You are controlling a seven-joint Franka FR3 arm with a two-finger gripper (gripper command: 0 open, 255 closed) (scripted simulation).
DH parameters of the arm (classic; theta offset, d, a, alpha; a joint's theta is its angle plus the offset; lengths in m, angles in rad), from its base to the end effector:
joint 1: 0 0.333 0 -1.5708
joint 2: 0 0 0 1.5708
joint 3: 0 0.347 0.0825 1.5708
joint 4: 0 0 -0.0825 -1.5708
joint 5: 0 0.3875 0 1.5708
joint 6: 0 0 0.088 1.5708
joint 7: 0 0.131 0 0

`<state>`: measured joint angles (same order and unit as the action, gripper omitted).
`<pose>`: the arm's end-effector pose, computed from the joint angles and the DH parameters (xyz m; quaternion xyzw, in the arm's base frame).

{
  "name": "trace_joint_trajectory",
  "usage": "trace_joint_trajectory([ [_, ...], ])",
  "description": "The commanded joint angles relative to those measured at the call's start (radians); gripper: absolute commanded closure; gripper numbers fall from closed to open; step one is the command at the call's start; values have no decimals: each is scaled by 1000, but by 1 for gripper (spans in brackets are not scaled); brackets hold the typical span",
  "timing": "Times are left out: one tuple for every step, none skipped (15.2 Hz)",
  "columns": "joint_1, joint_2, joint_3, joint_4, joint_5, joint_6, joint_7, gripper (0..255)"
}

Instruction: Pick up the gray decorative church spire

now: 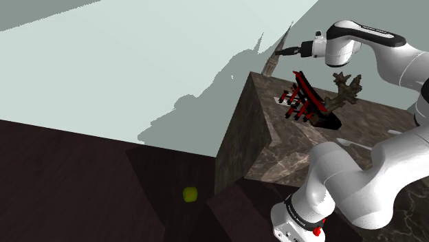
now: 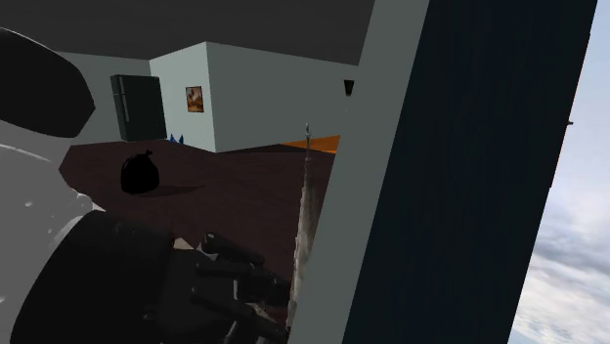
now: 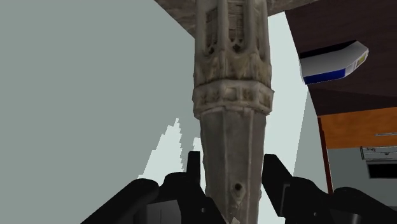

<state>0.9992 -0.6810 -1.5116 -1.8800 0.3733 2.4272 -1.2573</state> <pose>0.4562 -0.4348 0.5492 -0.8438 -0.1345 -0.5074 0.1118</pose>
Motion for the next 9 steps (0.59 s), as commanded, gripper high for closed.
trace_joint_trajectory([
  [-5,10,10,17,0,-18,15,255],
  [-6,15,14,27,0,-26,22,255],
  [-7,19,18,37,0,-35,30,255],
  [-8,24,21,47,0,-44,37,255],
  [-9,28,24,57,-1,-53,44,255],
  [-9,32,27,67,-1,-62,52,255],
  [-9,37,30,78,-1,-71,59,255],
  [-9,37,30,79,-1,-72,60,255],
  [-9,37,30,79,-1,-72,60,255],
])
